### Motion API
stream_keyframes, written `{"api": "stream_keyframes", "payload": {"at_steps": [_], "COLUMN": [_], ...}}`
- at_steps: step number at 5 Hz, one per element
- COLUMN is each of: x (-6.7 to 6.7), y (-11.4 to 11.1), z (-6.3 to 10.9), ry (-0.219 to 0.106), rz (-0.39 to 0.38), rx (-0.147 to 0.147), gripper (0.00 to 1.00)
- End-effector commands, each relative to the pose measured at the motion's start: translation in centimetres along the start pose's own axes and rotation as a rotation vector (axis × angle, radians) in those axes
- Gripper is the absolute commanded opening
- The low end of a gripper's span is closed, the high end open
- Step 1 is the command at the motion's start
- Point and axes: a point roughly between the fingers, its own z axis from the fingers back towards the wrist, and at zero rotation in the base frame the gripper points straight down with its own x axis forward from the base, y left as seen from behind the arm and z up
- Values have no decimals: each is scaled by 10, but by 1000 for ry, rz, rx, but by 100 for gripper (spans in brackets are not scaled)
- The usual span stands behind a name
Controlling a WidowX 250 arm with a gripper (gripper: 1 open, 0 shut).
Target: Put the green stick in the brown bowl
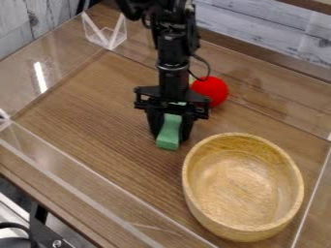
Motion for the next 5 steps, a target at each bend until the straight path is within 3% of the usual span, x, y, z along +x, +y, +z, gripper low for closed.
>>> {"api": "stream_keyframes", "payload": {"at_steps": [1,5], "x": [-1,11], "y": [-1,30], "z": [19,5], "ry": [-56,-53], "rz": [-49,-241], "rx": [-4,21], "gripper": [0,0]}}
